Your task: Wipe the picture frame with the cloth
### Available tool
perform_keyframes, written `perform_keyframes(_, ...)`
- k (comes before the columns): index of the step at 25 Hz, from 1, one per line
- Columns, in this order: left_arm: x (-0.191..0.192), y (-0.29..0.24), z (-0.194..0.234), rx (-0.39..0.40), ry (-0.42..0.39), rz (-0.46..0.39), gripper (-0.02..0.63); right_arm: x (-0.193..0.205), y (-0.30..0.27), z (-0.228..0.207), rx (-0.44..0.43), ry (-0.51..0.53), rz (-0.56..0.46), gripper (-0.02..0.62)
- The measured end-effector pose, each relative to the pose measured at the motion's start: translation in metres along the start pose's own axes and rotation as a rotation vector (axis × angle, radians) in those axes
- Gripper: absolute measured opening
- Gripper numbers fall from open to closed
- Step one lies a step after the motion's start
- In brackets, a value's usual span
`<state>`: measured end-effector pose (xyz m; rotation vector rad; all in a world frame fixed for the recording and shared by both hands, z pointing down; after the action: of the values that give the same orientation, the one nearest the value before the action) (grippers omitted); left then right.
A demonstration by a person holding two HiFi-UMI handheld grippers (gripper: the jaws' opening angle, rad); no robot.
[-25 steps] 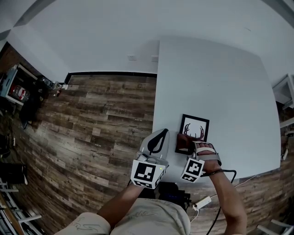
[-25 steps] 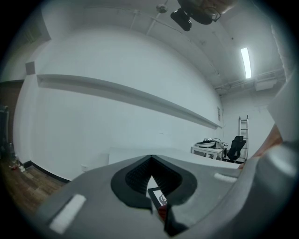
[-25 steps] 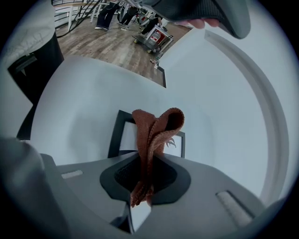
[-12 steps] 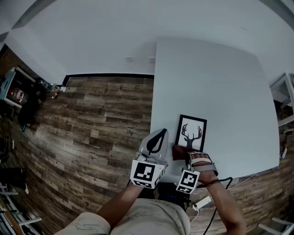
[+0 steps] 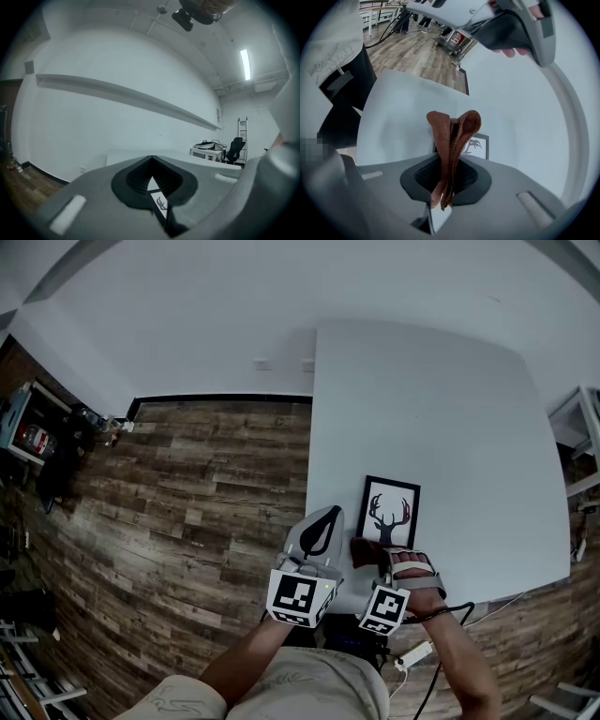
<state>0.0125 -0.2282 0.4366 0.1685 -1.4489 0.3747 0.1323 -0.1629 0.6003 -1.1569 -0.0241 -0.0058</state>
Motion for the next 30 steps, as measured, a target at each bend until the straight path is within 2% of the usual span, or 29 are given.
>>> perform_keyframes(14,-0.001,0.002,-0.003,-0.001,0.001,-0.002,0.000,0.042,0.013,-0.073,0.126,-0.054,0.054,0.063)
perform_keyframes(22,0.001,0.006,-0.006,0.005,-0.014,-0.005,0.000,0.060,-0.007,-0.116,0.183,-0.051,0.071,0.063)
perform_keyframes(30,0.010,0.012,-0.011,0.011,-0.028,0.012,0.000,0.063,-0.030,-0.140,0.214,-0.067,0.069,0.063)
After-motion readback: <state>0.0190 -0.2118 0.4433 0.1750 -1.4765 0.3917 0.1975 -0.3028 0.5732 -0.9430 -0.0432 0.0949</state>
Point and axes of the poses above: the fingertips, and each gripper's own axes: y backward along the fingers, z to its left, x out of its underside, the point moved 3 cm from there along y, backward along the fingers, and after that the axes turned 11 degrees about -x, right-handed, at the moved point
